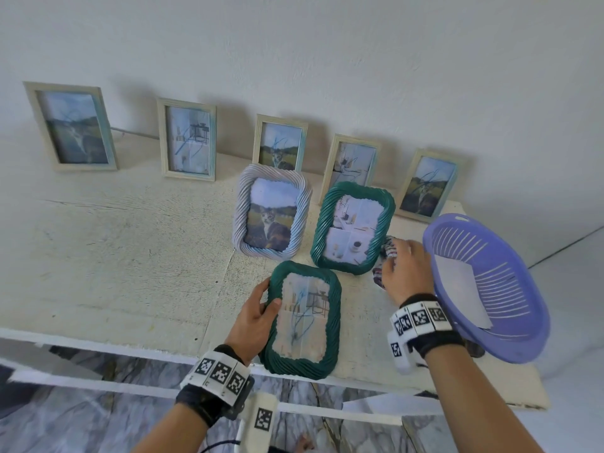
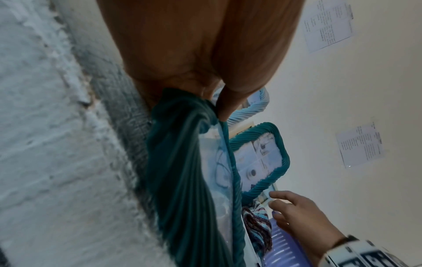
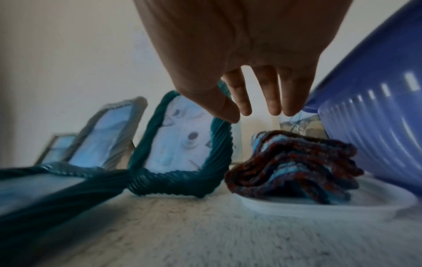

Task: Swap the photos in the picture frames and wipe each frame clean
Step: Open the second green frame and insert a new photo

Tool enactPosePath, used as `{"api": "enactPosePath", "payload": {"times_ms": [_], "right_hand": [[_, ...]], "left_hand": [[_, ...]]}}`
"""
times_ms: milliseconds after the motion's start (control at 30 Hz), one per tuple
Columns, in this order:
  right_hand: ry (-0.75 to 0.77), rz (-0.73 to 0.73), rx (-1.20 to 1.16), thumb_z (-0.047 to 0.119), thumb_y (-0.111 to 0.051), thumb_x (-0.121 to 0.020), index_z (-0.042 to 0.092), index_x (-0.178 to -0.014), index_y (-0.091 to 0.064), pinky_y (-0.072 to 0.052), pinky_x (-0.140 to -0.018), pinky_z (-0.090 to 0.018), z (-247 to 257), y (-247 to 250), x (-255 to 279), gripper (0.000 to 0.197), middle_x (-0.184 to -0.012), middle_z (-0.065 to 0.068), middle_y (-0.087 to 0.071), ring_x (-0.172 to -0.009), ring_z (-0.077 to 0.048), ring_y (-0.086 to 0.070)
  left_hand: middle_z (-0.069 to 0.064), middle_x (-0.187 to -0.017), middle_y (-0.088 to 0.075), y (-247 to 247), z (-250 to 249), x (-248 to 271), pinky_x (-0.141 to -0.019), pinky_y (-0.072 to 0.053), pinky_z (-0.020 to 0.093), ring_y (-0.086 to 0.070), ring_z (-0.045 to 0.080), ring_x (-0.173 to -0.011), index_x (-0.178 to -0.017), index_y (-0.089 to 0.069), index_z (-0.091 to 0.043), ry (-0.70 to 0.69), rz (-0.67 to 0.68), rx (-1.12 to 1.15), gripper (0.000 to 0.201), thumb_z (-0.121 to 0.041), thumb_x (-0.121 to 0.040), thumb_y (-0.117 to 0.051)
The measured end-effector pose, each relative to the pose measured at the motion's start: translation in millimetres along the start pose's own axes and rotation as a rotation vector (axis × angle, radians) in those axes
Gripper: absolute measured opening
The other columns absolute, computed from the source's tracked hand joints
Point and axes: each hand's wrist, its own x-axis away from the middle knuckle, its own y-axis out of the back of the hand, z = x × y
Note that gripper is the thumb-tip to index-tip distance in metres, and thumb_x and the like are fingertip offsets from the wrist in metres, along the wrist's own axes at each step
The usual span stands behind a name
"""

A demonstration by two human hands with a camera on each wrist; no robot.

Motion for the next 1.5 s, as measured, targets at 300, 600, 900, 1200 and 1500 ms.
{"api": "enactPosePath", "payload": {"times_ms": [300, 600, 900, 1200, 1500], "right_hand": [[-0.113, 0.228, 0.156, 0.012, -0.060, -0.088, 0.007, -0.130, -0.046, -0.047, -0.088, -0.042, -0.8, -3.9, -18.3, 0.044, -0.121, -0.023, -0.053, -0.106, -0.040, -0.056], [-0.070, 0.059, 0.012, 0.011, -0.050, -0.092, 0.000, -0.116, -0.053, -0.043, -0.063, -0.032, 6.3, 27.0, 50.1, 0.027, -0.101, -0.021, -0.055, -0.082, -0.032, -0.055], [0.269, 0.247, -0.102, 0.027, -0.051, -0.092, 0.017, -0.125, -0.048, -0.049, -0.081, -0.023, 67.6, 1.7, 96.1, 0.034, -0.130, -0.003, -0.043, -0.103, -0.018, -0.052], [0.507, 0.385, 0.183, 0.011, -0.050, -0.084, 0.018, -0.123, -0.054, -0.034, -0.087, -0.034, 80.2, -54.1, 78.5, 0.041, -0.125, -0.004, -0.051, -0.111, -0.029, -0.047], [0.814, 0.480, 0.242, 0.013, -0.073, -0.062, 0.022, -0.102, -0.071, -0.026, -0.077, -0.032, 76.0, -43.6, 71.5, 0.041, -0.113, 0.003, -0.067, -0.100, -0.019, -0.061]], "left_hand": [[0.005, -0.105, -0.071, 1.7, 0.7, -3.1, -0.087, -0.055, 0.046, -0.069, 0.021, -0.094, -0.144, -0.038, -0.018, 0.000, -0.050, -0.243, 0.048, -0.023, -0.098, -0.052], [-0.003, -0.096, -0.051, 15.1, -22.8, -3.5, -0.078, -0.047, 0.031, -0.057, 0.018, -0.086, -0.111, -0.058, -0.019, -0.067, -0.044, -0.831, 0.030, -0.041, -0.092, -0.055], [0.000, -0.143, -0.037, 38.1, -39.4, -13.4, -0.104, -0.039, 0.034, -0.044, 0.021, -0.127, -0.146, -0.036, -0.025, -0.198, 0.205, -1.033, 0.069, -0.044, -0.086, -0.063], [-0.006, -0.162, 0.001, 35.8, -53.9, -30.1, -0.109, -0.031, 0.046, -0.022, 0.026, -0.140, -0.153, -0.018, -0.027, -0.254, 0.546, -1.589, 0.090, -0.063, -0.081, -0.059], [0.000, -0.159, -0.011, 28.1, -64.2, -32.4, -0.106, -0.032, 0.047, -0.029, 0.029, -0.135, -0.146, -0.031, -0.027, -0.280, 0.544, -1.685, 0.087, -0.065, -0.076, -0.064]]}}
